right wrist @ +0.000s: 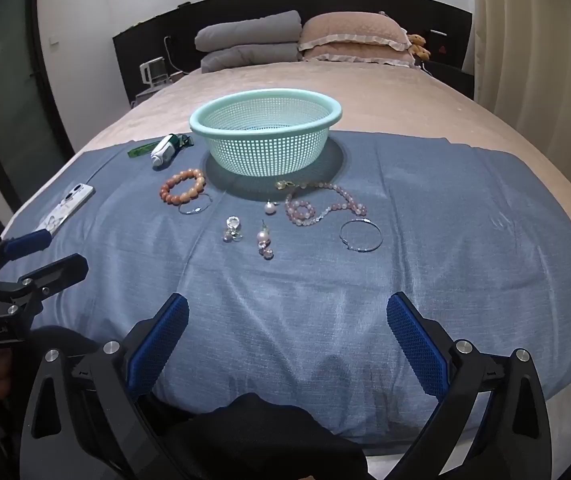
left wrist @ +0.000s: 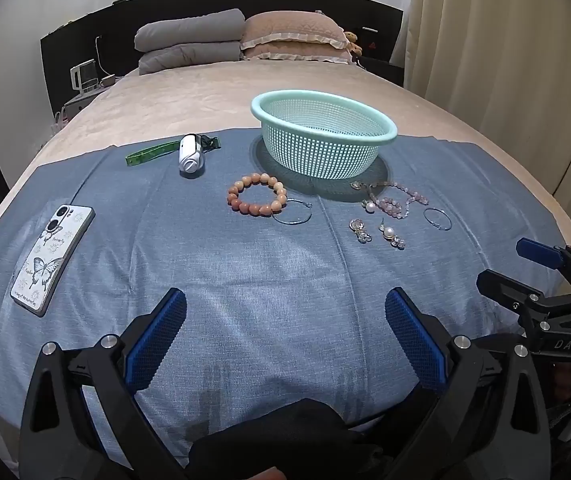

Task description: Organize jewelry

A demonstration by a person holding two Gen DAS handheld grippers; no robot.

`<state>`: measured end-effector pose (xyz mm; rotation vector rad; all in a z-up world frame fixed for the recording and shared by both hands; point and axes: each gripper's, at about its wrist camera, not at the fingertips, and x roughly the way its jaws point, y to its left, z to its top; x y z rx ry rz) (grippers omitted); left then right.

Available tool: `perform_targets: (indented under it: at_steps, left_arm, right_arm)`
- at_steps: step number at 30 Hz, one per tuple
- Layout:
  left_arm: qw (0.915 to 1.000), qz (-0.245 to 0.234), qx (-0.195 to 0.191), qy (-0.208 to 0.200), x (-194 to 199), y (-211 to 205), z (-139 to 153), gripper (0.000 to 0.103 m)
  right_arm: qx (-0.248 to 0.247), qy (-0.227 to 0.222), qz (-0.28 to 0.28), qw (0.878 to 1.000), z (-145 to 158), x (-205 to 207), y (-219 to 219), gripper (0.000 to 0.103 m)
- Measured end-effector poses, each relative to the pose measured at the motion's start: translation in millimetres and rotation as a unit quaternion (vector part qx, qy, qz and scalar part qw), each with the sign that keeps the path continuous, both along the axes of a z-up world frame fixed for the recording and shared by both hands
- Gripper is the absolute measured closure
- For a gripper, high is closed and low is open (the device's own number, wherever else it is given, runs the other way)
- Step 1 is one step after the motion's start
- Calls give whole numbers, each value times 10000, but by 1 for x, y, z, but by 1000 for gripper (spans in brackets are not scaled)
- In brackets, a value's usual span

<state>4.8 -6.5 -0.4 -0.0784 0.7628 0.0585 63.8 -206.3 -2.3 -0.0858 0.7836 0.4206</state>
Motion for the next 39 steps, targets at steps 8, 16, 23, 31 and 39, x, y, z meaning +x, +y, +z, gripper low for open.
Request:
perform_targets:
  at_steps: [8, 16, 23, 31, 39]
  left_arm:
    - [10000, -7, -40, -7, -6, 3, 1, 6]
    - [10000, -7, -40, -3, -6, 4, 1, 6]
    - [10000, -28, -77, -18, -6, 6, 1, 6]
    - [10000, -24, -69, -25, -7, 5, 2, 6]
    - [10000, -52, -59, -45, -7, 4, 2, 6]
  right_arm:
    - [12, 15, 2, 10000, 0, -1, 2, 8]
    - [-2, 11, -8, 10000, -1, 0, 3, 8]
    - [-4, 9, -7, 10000, -1, 0, 3, 8]
    - [-6, 7, -6, 10000, -1, 0, 3, 8]
    - [3, 15, -4, 10000, -1, 0, 3, 8]
